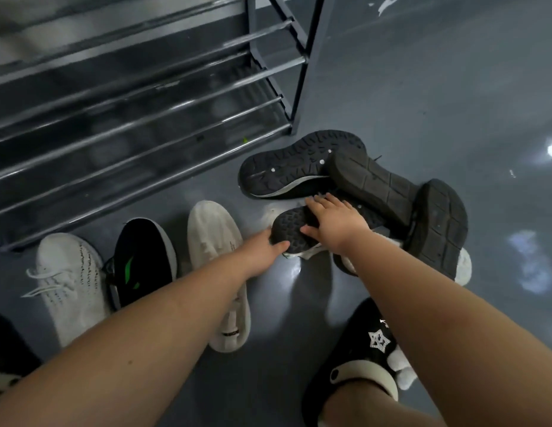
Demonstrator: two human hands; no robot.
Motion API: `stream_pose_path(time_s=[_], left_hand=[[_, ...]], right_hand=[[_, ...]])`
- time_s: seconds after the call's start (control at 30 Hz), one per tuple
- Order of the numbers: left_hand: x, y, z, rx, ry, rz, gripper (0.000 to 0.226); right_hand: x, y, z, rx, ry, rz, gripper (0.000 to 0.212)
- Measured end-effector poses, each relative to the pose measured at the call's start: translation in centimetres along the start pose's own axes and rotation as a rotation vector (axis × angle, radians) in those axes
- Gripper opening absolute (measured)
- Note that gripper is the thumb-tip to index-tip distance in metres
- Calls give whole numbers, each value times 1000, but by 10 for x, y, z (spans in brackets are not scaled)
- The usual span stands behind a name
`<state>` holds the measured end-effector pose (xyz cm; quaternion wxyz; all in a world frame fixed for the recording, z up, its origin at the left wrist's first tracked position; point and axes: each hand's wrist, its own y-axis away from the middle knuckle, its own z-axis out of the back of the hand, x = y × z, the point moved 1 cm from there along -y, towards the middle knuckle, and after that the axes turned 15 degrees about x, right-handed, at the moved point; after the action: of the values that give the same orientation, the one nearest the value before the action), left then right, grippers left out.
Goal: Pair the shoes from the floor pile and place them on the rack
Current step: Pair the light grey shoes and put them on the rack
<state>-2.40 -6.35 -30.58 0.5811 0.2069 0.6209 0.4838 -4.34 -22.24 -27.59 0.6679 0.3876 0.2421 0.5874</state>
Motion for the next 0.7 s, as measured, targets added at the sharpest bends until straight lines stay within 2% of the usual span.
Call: stream_pose_path(time_s=[0.1,0.17,0.23,0.33,0.4,0.53,0.7], left_hand=[[0,-15,-7,-74,264,30,41],[-1,-21,-13,-111,508,48,46],[1,-25,-18,-125,647,55,54],[6,-24,-22,-91,808,35,54],[6,-17,-24,-17,926,5,43],[5,7,-17,16,914,-106,34],[14,55,18,-143,820,-237,28]], right_hand=[[-4,-9,0,-14,25,6,68],[-5,-15,2,-41,56,-2,68],[-5,-19,4,-35,43,5,68],[-5,-19,10,32,-58,25,67],[-5,-15,15,75,-98,10,68],[4,-3,22,73,-176,15,69],[40,17,24,-49,-378,109,68]])
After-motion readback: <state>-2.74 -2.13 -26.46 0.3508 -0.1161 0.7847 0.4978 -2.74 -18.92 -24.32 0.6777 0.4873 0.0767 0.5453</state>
